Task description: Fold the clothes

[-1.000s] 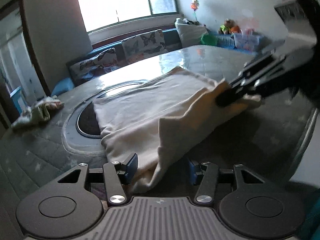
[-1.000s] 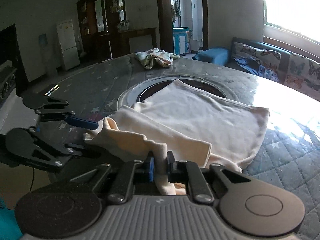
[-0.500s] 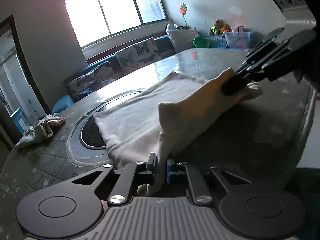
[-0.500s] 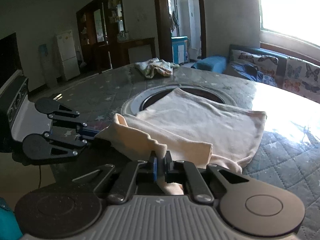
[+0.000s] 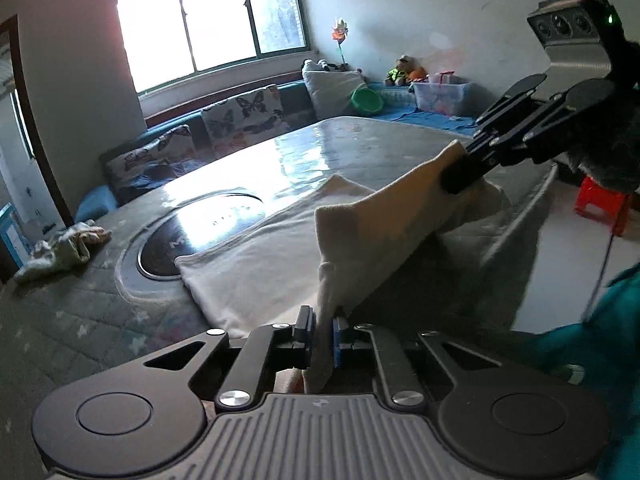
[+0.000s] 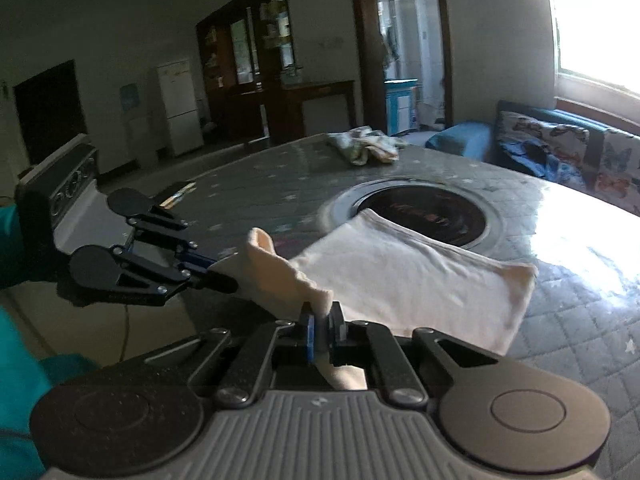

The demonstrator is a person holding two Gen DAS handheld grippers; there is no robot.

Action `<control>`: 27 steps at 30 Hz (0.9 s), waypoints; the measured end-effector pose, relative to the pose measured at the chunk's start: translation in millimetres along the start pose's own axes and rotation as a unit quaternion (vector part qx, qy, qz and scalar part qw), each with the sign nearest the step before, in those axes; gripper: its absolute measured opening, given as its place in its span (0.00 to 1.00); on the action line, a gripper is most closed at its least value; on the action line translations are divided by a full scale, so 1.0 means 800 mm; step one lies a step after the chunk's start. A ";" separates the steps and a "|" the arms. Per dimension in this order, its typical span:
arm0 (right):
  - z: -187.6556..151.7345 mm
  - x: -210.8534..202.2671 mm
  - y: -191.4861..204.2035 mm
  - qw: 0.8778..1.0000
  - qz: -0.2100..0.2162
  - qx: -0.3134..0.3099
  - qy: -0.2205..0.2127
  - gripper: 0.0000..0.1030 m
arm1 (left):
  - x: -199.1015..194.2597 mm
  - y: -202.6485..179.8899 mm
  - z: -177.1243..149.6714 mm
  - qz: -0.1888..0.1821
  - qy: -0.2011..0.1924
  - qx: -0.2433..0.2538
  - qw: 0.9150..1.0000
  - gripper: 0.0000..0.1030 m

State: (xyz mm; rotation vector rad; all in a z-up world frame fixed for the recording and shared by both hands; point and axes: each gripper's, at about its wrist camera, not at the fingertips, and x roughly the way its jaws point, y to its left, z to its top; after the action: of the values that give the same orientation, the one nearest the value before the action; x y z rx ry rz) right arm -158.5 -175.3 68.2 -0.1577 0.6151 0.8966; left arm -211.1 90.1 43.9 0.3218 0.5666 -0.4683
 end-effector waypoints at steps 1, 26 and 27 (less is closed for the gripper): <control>0.000 -0.005 0.004 1.000 0.002 -0.002 0.003 0.05 | -0.005 -0.002 -0.001 -0.002 0.000 -0.002 1.000 0.10; 0.081 0.169 -0.169 0.993 -0.084 0.075 0.039 0.05 | 0.217 0.143 0.070 0.074 0.028 -0.107 0.991 0.10; 0.076 0.183 -0.177 0.991 -0.091 0.086 0.045 0.05 | 0.226 0.147 0.066 0.081 0.036 -0.117 0.989 0.10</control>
State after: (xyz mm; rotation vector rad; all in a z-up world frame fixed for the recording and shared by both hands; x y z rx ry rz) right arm 45.3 -141.0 18.1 -0.0967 0.7464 0.6592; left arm 6.1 108.0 0.5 0.1579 0.6542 -0.2314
